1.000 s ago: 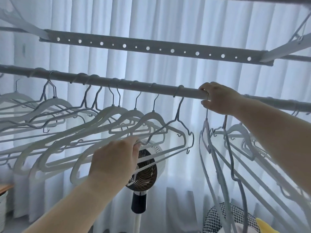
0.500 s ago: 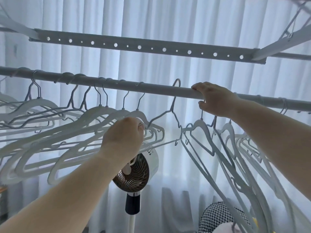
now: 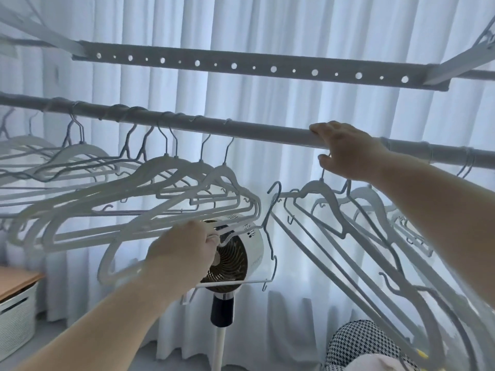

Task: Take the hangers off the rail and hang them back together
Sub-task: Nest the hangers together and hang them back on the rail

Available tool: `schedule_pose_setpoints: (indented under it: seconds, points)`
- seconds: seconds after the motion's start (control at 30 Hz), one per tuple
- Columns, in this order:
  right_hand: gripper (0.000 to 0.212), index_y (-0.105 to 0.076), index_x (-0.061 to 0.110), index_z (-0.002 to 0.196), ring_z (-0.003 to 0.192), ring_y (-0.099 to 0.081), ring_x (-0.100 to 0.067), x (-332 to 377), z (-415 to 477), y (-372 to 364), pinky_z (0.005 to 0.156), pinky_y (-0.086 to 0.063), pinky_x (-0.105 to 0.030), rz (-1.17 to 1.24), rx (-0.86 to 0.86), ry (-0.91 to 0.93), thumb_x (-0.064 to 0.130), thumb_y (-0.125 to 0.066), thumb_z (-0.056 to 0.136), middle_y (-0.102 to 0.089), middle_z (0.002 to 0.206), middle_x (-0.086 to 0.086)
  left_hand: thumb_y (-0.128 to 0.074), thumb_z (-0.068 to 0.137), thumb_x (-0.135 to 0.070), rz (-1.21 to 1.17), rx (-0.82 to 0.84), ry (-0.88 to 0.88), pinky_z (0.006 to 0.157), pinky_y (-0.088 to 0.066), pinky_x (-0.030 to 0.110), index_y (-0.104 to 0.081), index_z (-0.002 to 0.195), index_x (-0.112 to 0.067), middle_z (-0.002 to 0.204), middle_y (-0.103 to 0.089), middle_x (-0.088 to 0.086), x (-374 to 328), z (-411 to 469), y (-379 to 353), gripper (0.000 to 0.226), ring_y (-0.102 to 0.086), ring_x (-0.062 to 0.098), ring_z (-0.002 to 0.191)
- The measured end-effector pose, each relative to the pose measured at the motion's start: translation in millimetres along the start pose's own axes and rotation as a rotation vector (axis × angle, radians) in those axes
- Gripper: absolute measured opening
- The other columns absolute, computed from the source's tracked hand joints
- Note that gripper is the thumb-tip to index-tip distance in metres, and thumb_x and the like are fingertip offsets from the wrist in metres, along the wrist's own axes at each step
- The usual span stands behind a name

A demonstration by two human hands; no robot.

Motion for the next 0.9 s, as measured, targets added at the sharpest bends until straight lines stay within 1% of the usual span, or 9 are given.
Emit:
schedule_pose_setpoints:
  seconds: [0.13, 0.23, 0.3, 0.4, 0.5, 0.63, 0.77, 0.83, 0.9]
  points:
    - [0.062, -0.022, 0.016, 0.145, 0.141, -0.018, -0.025, 5, -4, -2, 0.114, -0.018, -0.037, -0.021, 0.011, 0.054, 0.019, -0.051, 0.090, -0.025, 0.152, -0.007, -0.045, 0.091, -0.023, -0.004, -0.028, 0.037, 0.056, -0.040, 0.024, -0.057, 0.066, -0.028, 0.038, -0.048, -0.004, 4, -32, 11, 0.028, -0.047, 0.014, 0.049]
    - [0.070, -0.016, 0.023, 0.147, 0.146, 0.006, -0.021, 19, -11, 0, 0.117, -0.012, -0.051, -0.063, 0.004, 0.106, 0.024, -0.055, 0.088, -0.002, 0.159, 0.000, -0.048, 0.090, -0.025, -0.072, -0.037, 0.095, 0.053, -0.039, 0.024, -0.058, 0.065, -0.032, 0.031, -0.050, -0.005, 16, -57, 21, 0.028, -0.048, 0.005, 0.038]
    - [0.068, -0.017, 0.022, 0.146, 0.146, 0.010, -0.019, 32, -19, 1, 0.117, -0.005, -0.046, -0.064, -0.007, 0.197, 0.024, -0.053, 0.089, 0.000, 0.159, 0.002, -0.051, 0.090, -0.023, -0.129, -0.037, 0.119, 0.046, -0.036, 0.021, -0.055, 0.066, -0.039, 0.027, -0.049, -0.011, 27, -75, 28, 0.029, -0.046, 0.002, 0.029]
    - [0.062, -0.025, 0.025, 0.145, 0.146, 0.001, -0.021, 57, -33, -4, 0.119, -0.001, -0.036, -0.086, 0.099, 0.377, 0.027, -0.053, 0.090, -0.013, 0.158, 0.000, -0.054, 0.089, -0.019, -0.162, -0.045, 0.130, 0.037, -0.035, 0.011, -0.062, 0.077, -0.032, 0.027, -0.049, -0.009, 38, -99, 37, 0.020, -0.045, 0.001, 0.028]
    - [0.050, -0.038, 0.024, 0.140, 0.142, -0.023, -0.022, 80, -54, -14, 0.117, -0.018, -0.036, -0.103, 0.309, 0.437, 0.028, -0.052, 0.091, -0.034, 0.151, -0.002, -0.055, 0.089, -0.020, -0.159, -0.036, 0.123, 0.038, -0.034, 0.011, -0.060, 0.072, -0.037, 0.029, -0.049, -0.009, 46, -119, 43, 0.024, -0.044, 0.002, 0.029]
    - [0.027, -0.064, 0.014, 0.115, 0.110, -0.059, -0.021, 98, -81, -13, 0.099, -0.043, -0.032, 0.097, 0.455, 0.411, 0.021, -0.052, 0.092, -0.065, 0.119, -0.004, -0.057, 0.087, -0.018, -0.191, -0.044, 0.084, 0.041, -0.036, 0.013, -0.062, 0.071, -0.036, 0.033, -0.050, -0.009, 53, -144, 57, 0.025, -0.044, 0.003, 0.031]
    - [0.024, -0.061, 0.012, 0.069, 0.050, -0.061, 0.002, 112, -97, -3, 0.060, -0.051, -0.023, 0.278, 0.568, 0.374, 0.015, -0.053, 0.091, -0.066, 0.068, 0.000, -0.062, 0.084, -0.009, -0.312, -0.087, 0.118, 0.036, -0.035, 0.011, -0.067, 0.072, -0.024, 0.033, -0.050, -0.005, 69, -176, 84, 0.020, -0.043, 0.004, 0.030]
    - [0.028, -0.058, 0.013, 0.064, 0.049, -0.062, -0.001, 123, -108, 5, 0.047, -0.052, -0.017, 0.432, 0.617, 0.334, 0.013, -0.054, 0.091, -0.064, 0.061, 0.001, -0.064, 0.082, -0.009, -0.325, -0.170, 0.166, 0.036, -0.035, 0.006, -0.067, 0.069, -0.020, 0.042, -0.058, -0.005, 82, -194, 101, 0.017, -0.049, 0.000, 0.034]
    - [0.028, -0.060, 0.013, 0.063, 0.061, -0.065, -0.017, 141, -124, 14, 0.040, -0.048, -0.014, 0.505, 0.627, 0.326, 0.014, -0.055, 0.090, -0.066, 0.056, 0.002, -0.065, 0.082, -0.013, -0.275, -0.213, 0.203, 0.042, -0.037, 0.005, -0.068, 0.068, -0.021, 0.060, -0.065, 0.002, 98, -213, 115, 0.016, -0.055, -0.002, 0.045]
Point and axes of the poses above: each hand's wrist, its own z-axis towards the middle knuckle, its own y-axis out of the back of the hand, x = y × z, the point moved 3 cm from there along z, towards the middle knuckle
